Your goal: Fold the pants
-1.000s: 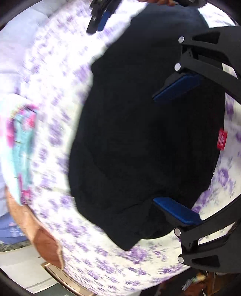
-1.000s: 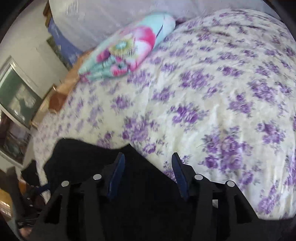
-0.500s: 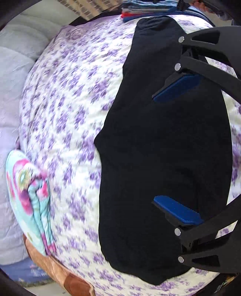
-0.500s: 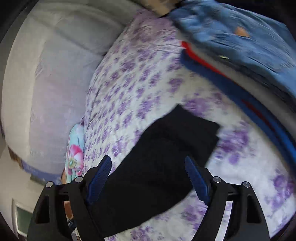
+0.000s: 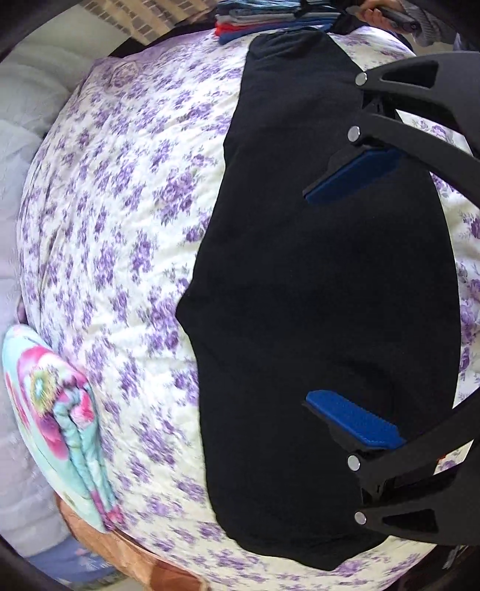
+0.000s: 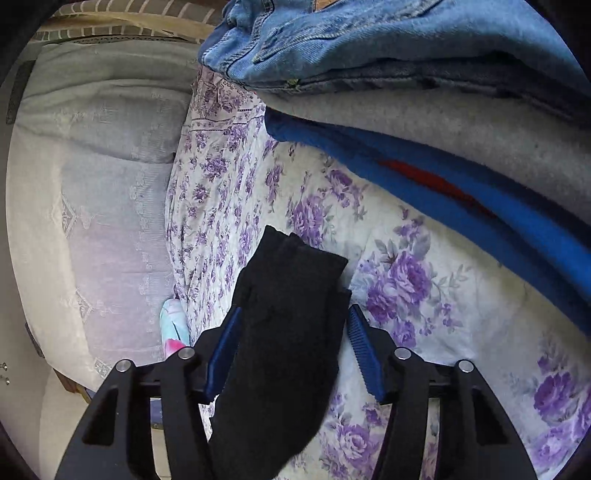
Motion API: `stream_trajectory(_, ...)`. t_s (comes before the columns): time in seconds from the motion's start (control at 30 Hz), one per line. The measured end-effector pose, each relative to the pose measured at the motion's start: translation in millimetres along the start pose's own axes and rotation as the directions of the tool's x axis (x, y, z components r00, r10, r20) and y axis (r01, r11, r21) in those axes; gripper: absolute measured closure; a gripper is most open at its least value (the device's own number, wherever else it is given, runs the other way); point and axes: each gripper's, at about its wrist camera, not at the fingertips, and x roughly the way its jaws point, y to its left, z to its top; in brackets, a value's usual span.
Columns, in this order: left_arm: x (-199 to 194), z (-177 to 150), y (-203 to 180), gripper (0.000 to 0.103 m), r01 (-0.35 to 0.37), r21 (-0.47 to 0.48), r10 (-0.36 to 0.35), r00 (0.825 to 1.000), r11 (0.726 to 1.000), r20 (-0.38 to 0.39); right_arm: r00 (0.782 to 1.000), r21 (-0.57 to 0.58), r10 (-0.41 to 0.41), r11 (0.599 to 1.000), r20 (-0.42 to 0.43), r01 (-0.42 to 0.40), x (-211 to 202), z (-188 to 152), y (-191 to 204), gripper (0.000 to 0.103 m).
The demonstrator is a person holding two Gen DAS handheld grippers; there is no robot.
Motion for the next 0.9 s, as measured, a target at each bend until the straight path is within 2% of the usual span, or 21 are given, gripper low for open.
stream_trajectory(0.03,0.5,-0.8,4.3,0.005,0.004,-0.022,-0.004,1.0,1.0,-0.005,1.0,-0.014,-0.008,1.0,-0.005,0.008,2.4,0.5,0.2,0.055)
stream_trajectory(0.1,1.6,-2.7,12.8,0.005,0.01,-0.064,-0.011,1.0,0.998,-0.013,0.999,-0.036,-0.033,0.999,-0.012,0.033,3.5,-0.1,-3.0,0.074)
stream_trajectory(0.17,1.8,-4.7,20.2,0.005,0.006,-0.088,-0.008,1.0,0.996,-0.016,1.0,-0.026,-0.022,0.999,0.0,0.022,-0.7,-1.3,-3.7,0.081)
stream_trajectory(0.33,-0.3,-10.5,40.3,0.005,-0.013,-0.138,0.011,1.0,0.99,-0.013,0.999,-0.169,-0.018,0.985,0.039,0.024,-15.6,-9.9,44.9,0.085)
stream_trajectory(0.43,-4.0,-13.5,55.8,0.005,-0.017,-0.166,0.017,1.0,0.986,-0.003,0.999,-0.308,0.01,0.951,0.037,0.002,-20.2,-21.1,98.1,0.085)
stream_trajectory(0.57,-13.8,-16.2,82.2,0.005,-0.02,-0.213,0.027,0.999,0.977,0.027,0.998,-0.491,0.065,0.868,-0.027,-0.07,-11.3,-58.1,176.1,0.087)
stream_trajectory(0.7,-28.5,-21.4,120.3,0.005,-0.025,-0.284,0.046,0.997,0.959,0.067,0.986,-0.654,0.07,0.742,-0.149,-0.151,19.4,-118.8,239.9,0.087)
stream_trajectory(0.8,-38.7,-26.7,150.8,0.005,-0.03,-0.342,0.063,0.994,0.939,0.086,0.961,-0.728,0.014,0.65,-0.278,-0.22,59.5,-176.6,263.8,0.087)
stream_trajectory(0.9,-47.8,-34.4,178.9,0.005,-0.041,-0.398,0.086,0.992,0.917,0.094,0.915,-0.766,-0.074,0.576,-0.396,-0.285,101.1,-234.5,266.4,0.088)
